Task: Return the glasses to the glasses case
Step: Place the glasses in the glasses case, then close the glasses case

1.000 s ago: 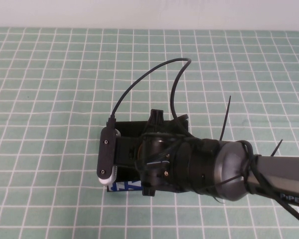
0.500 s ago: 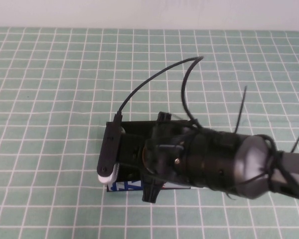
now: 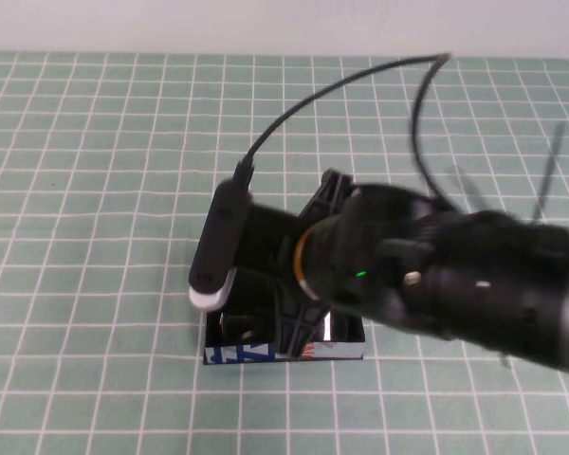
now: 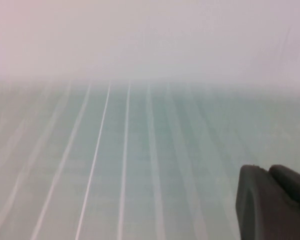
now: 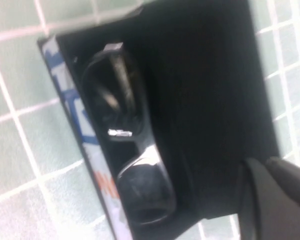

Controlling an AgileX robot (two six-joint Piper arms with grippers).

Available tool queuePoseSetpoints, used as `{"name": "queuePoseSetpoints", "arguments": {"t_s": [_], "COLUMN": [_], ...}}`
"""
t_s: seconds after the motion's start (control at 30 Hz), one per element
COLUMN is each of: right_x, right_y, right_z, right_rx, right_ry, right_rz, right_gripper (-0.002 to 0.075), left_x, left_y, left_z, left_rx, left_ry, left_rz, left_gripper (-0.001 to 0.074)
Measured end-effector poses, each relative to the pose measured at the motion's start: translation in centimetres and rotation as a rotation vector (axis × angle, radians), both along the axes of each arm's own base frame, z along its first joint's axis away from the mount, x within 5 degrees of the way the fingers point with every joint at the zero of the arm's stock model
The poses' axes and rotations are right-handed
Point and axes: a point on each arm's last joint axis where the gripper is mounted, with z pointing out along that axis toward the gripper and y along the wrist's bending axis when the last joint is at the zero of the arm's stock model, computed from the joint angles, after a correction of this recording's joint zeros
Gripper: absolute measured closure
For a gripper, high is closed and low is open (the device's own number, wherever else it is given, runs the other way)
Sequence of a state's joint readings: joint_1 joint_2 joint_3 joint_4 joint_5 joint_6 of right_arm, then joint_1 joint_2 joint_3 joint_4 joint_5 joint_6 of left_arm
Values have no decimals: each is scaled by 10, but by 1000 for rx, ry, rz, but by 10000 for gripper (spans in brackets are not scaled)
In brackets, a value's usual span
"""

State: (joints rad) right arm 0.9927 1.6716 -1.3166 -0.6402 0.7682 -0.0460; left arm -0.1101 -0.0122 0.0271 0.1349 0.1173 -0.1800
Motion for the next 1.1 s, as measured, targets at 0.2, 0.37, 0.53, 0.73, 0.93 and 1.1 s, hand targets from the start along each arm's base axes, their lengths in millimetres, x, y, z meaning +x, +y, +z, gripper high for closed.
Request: {"name": "queuePoseSetpoints", "arguments": {"t_s": [0.2, 0.37, 0.53, 0.73, 0.93, 1.1], "right_x": [-9, -13, -20, -15, 18, 46], "right_y": [-11, -18, -25, -36, -65, -97], "right_z": [29, 44, 65, 83, 86, 89], "right_rx": [82, 121, 231, 291, 420, 517], "right_ry": [-37, -61, -103, -186, -183, -192], "right_rz": [1, 3, 1, -7, -212, -371], "right_gripper": [736, 737, 737, 737, 737, 737], "left_x": [-9, -30, -51, -88, -86, -56], "left_y": [-4, -5, -7, 1, 18, 17], "left_z": [42, 76, 130, 197, 227, 222], "left_rx": [-84, -245, -241, -141, -221, -61], "left_ry": [-471, -820, -894, -855, -541, -115], "left_rz": [-67, -165, -216, -130, 53, 121], "left_gripper": [737, 737, 737, 737, 737, 737]}}
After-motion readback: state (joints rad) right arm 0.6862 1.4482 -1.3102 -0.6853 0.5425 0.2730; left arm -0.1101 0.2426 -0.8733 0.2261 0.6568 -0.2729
